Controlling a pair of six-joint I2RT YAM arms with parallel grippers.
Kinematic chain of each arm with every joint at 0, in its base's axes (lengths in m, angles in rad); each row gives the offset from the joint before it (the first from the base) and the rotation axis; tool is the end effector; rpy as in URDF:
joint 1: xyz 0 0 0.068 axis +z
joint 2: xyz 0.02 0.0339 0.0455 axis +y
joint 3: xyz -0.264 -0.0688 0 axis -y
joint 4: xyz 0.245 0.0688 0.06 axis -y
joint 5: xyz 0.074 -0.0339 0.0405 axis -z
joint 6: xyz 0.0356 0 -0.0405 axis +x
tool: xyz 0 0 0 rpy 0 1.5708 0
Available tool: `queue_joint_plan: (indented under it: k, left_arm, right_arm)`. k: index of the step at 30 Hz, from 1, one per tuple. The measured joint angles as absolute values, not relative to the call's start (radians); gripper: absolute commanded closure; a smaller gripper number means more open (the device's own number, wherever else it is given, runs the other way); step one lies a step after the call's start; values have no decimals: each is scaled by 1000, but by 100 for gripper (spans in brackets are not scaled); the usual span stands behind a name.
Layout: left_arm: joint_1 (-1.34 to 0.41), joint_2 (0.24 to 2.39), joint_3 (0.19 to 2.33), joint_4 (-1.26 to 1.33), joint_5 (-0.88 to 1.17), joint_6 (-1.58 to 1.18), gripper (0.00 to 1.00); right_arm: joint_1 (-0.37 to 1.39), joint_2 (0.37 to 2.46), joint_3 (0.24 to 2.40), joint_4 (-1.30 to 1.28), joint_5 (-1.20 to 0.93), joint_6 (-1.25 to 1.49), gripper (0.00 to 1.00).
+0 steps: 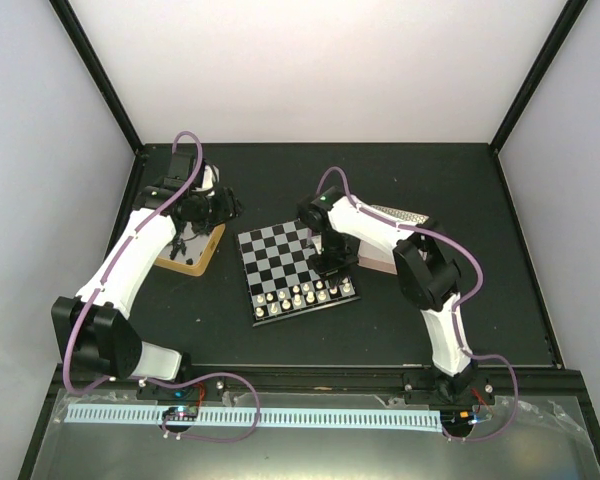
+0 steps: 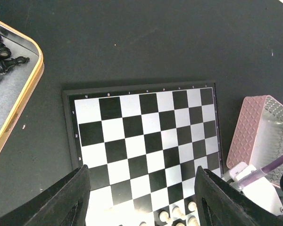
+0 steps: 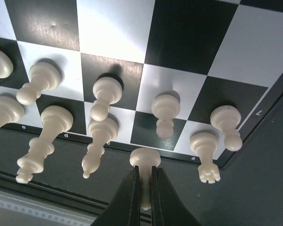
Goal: Set up the chess pieces on the board
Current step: Place the chess piece on the chessboard.
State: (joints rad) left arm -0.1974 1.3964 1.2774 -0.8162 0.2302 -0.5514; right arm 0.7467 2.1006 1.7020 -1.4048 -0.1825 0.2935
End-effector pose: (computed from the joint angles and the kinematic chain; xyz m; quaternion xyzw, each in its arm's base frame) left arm 0.2819 -0.0647 0.3165 -0.1308 0.9352 -0.2151 0.2490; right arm 0.2726 0.2611 0.1954 0.2119 -0.9662 -0.0211 0.1453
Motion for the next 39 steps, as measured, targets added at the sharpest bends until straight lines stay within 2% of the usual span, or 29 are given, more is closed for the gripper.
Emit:
queue_joint_plan:
  k: [14,28,34,39]
  left_arm:
    - [-196,1406,1288,-823,228,-550,37]
    - [-190,1407,1288,-824,228,-550,35]
    - [-190,1407,1288,-826,236,-549,34]
    - [-190,1383,1284,-822,255,-541,32]
  right_arm:
    - [751,2142,1697,-1385,-168,293,95]
    - [751,2144,1690,-1383,-159,285,69]
    - [751,2110,1690,-1394,-153,297,66]
    - [751,2003,1694,-1397,-128,337,62]
